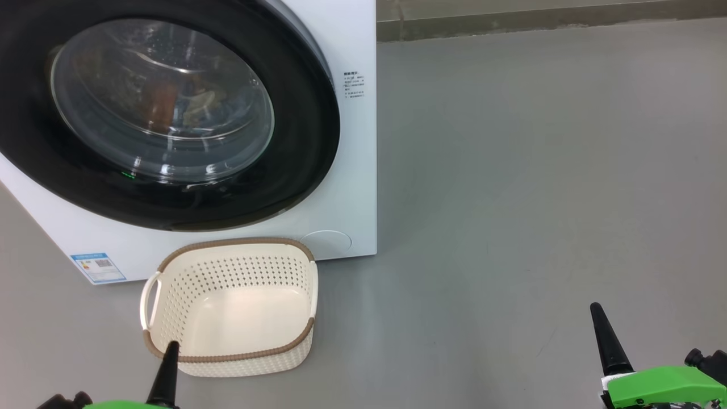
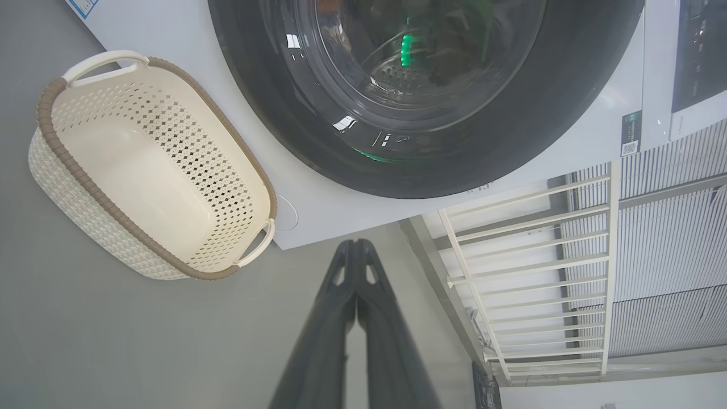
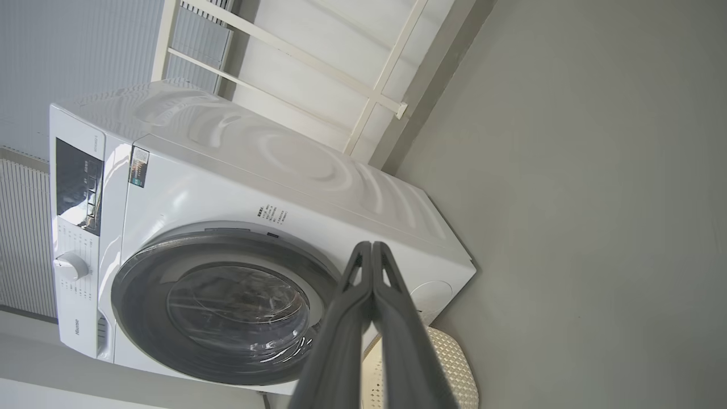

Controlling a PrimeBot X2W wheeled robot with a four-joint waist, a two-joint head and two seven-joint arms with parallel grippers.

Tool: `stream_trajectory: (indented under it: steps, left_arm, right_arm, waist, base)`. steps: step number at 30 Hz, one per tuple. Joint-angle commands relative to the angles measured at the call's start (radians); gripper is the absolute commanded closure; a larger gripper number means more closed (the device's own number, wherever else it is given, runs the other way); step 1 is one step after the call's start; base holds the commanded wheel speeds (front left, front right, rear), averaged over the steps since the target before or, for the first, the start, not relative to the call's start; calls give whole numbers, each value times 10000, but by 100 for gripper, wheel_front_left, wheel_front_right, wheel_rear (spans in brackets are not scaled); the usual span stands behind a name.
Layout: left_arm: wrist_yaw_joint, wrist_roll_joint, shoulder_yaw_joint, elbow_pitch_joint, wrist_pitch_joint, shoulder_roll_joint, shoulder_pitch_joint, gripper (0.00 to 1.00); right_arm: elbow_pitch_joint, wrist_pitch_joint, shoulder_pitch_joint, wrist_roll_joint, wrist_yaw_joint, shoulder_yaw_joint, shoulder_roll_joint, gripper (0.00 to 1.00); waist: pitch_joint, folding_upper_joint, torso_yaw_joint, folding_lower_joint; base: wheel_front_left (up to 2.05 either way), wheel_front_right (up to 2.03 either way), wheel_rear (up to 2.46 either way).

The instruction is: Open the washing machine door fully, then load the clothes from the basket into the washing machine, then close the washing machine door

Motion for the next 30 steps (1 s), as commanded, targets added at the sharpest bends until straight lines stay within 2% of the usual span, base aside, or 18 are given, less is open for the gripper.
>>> stream_trajectory:
  steps: [1,30]
  left_arm:
    - [-20,-239,306,-297,88,112,-460,100]
    - [-27,-2882,872,-346,948,60,-784,100]
  right_arm:
    - [-294,97,-437,313,-39,144,-105,100]
    - [-320,954,-606,3687,-53,139,-121,100]
  waist:
    - [4,0,-2,-1]
    - [132,0,-57,-1]
  base:
    - [0,0,0]
    - [0,0,0]
